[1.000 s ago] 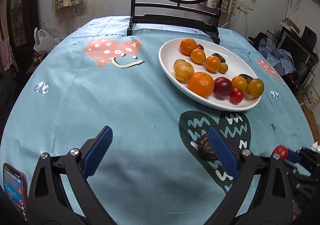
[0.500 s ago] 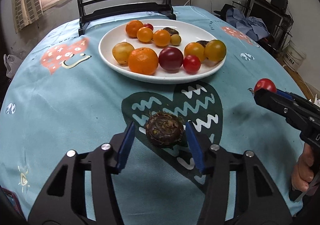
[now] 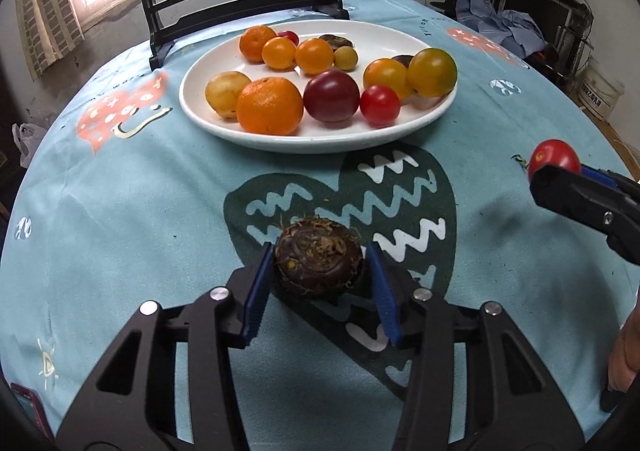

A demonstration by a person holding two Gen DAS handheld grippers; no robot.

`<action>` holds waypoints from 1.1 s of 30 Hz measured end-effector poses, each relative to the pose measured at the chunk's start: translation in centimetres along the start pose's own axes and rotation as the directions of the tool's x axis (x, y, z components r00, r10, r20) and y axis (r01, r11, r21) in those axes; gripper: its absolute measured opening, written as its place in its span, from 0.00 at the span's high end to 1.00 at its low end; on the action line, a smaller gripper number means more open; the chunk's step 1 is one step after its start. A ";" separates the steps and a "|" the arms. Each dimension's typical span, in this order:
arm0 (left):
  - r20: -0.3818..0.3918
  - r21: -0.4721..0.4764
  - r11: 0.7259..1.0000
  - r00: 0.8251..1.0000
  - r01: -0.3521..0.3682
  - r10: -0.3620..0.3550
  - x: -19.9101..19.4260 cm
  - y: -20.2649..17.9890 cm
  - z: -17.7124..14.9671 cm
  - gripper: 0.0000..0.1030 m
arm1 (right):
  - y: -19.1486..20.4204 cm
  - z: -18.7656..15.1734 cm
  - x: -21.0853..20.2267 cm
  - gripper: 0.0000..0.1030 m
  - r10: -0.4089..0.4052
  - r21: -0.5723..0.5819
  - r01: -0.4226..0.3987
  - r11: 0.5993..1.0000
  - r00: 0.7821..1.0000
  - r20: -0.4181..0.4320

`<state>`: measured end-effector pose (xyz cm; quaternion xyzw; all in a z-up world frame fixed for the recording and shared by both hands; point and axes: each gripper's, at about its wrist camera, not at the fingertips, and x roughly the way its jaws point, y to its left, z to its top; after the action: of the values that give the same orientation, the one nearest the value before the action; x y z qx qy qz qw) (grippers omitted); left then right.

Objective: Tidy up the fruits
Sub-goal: 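Place the passion fruit on the plate with the left tool while the right tool places the red tomato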

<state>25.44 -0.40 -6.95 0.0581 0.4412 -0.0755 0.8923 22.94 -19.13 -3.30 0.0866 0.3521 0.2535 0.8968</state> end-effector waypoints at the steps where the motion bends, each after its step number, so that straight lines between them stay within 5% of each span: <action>1: 0.002 0.005 1.000 1.000 -0.006 0.006 0.0 -0.1 0.0 0.55 | -0.1 0.0 0.0 0.71 0.000 0.002 0.000 1.000 1.000 0.000; 16: 0.066 -0.012 1.000 0.998 0.007 -0.006 -2.0 -0.2 -0.2 0.57 | 0.1 -0.3 0.3 0.71 0.003 -0.014 -0.003 1.000 1.000 -0.003; 23: 0.148 -0.089 0.993 0.987 0.080 -0.066 -5.7 0.5 -0.4 0.57 | 2.0 0.1 -0.8 0.71 0.010 -0.087 -0.007 0.996 1.000 0.028; 33: 0.262 -0.140 0.985 0.963 0.103 -0.063 -9.8 2.9 5.0 0.57 | 4.1 6.4 -1.4 0.71 0.011 -0.164 0.009 0.986 0.993 0.118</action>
<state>24.05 2.38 3.98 -0.0392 0.3287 -0.0858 0.9397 24.74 -16.17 3.62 0.0275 0.2759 0.2766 0.9201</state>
